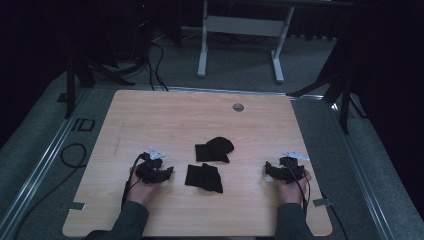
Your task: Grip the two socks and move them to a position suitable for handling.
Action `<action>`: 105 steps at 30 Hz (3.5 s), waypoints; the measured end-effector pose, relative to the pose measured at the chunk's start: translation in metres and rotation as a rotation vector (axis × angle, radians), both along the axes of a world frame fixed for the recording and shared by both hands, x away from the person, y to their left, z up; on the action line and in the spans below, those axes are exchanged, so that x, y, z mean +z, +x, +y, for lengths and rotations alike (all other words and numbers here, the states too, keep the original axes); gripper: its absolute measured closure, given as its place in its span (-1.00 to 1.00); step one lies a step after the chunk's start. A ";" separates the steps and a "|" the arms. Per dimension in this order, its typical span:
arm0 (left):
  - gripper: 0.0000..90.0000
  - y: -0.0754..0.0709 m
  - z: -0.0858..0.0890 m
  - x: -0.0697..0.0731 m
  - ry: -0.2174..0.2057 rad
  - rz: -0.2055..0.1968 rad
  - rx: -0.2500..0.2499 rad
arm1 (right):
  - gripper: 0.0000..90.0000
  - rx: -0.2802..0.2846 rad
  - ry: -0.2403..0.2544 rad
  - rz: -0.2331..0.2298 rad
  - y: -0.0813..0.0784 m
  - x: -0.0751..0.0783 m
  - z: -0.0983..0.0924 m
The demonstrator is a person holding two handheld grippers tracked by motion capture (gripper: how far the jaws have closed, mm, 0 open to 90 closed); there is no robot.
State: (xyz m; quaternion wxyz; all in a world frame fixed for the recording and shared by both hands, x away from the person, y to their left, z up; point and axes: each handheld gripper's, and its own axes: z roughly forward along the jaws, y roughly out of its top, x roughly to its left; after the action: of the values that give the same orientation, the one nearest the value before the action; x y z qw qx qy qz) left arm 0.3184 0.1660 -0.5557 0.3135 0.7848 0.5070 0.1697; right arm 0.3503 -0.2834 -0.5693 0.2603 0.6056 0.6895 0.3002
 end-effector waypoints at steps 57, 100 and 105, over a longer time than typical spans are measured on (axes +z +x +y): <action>0.21 -0.019 -0.027 0.010 -0.014 -0.071 -0.110 | 0.28 0.618 0.076 0.083 -0.047 0.033 0.146; 0.97 -0.039 -0.078 -0.001 0.047 -0.064 -0.328 | 0.96 0.587 0.119 0.067 -0.040 0.048 0.113; 0.97 -0.038 -0.077 -0.001 0.038 -0.059 -0.329 | 0.96 0.551 0.111 0.073 -0.036 0.047 0.099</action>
State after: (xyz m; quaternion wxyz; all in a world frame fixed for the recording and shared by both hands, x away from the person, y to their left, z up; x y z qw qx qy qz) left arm 0.2801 0.0893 -0.5568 0.3367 0.8577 0.3591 0.1488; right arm 0.3148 -0.1844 -0.5220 0.1102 0.4191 0.8196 0.3747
